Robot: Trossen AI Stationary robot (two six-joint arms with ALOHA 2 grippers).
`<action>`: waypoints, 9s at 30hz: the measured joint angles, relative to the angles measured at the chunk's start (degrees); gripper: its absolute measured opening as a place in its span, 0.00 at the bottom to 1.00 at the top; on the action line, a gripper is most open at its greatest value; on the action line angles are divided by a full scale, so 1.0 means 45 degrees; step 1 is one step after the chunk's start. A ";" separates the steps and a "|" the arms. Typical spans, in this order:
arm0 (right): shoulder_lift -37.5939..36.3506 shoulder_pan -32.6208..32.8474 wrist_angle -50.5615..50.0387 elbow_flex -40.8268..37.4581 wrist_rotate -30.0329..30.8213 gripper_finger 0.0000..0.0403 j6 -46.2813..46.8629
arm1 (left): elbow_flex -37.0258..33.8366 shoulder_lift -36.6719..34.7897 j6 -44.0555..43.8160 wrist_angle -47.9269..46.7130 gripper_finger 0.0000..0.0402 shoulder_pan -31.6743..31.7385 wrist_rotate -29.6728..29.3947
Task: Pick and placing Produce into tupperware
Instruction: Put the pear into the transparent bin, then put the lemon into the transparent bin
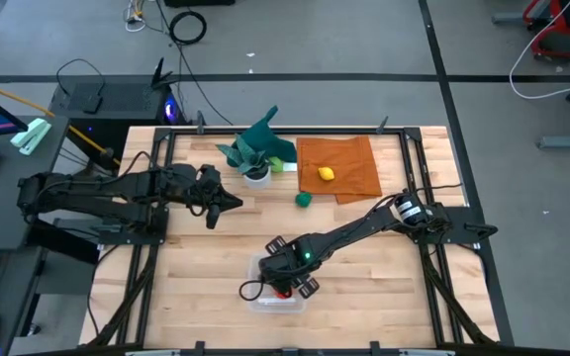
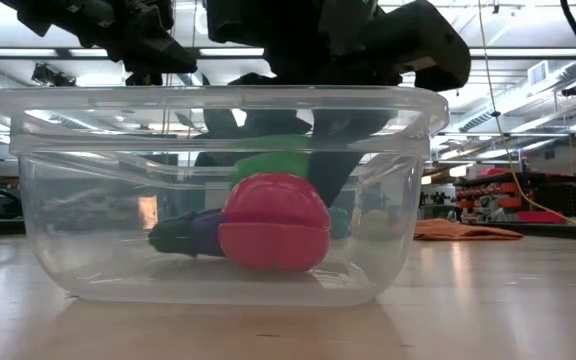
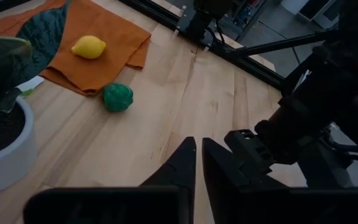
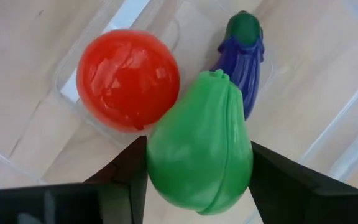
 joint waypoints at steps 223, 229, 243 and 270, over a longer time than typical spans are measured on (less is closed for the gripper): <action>-0.3157 -1.0860 -0.0378 -0.5567 -0.0907 0.33 0.6956 | 0.0000 -0.1639 -0.0359 -0.1059 0.07 0.1975 0.0275; -0.3694 -1.0870 -0.1010 -0.5011 -0.0588 0.32 0.6723 | 0.0000 -0.1637 -0.0345 -0.1069 0.05 0.1972 0.0277; -0.6093 -1.0625 -0.3468 -0.4177 -0.0581 0.33 0.6601 | 0.0000 -0.1641 -0.0340 -0.1069 0.06 0.1972 0.0277; -0.9549 -0.5118 -0.6210 -0.4187 -0.0849 0.33 0.8546 | 0.0000 -0.1642 -0.1004 -0.1073 0.07 0.1857 0.0274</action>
